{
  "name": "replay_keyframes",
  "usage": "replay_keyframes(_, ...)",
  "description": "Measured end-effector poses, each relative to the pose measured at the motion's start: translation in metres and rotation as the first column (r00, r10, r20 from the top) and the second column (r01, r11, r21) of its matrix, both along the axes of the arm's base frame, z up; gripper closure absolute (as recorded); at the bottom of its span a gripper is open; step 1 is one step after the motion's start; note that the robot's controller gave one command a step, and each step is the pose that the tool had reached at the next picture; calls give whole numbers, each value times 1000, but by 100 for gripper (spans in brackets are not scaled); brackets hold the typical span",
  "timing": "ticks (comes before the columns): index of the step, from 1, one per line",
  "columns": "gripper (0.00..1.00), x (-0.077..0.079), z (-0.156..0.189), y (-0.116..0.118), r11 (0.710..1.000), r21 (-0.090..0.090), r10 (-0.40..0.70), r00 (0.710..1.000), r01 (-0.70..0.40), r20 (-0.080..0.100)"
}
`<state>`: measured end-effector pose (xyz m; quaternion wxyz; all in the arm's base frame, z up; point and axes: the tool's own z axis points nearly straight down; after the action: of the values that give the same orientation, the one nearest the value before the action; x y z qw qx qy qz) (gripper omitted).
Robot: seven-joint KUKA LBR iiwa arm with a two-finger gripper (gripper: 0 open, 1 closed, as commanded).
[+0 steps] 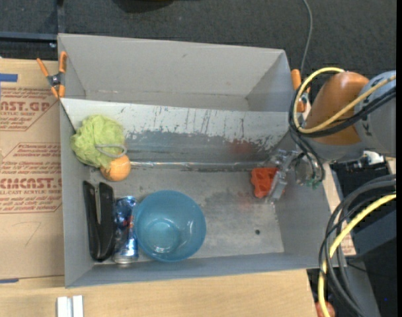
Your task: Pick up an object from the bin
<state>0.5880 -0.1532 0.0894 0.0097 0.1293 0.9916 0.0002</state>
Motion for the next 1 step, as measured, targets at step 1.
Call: replay_keyframes(1, 100, 2, 49, 0, 1000, -1, 0, 1000, 0, 6)
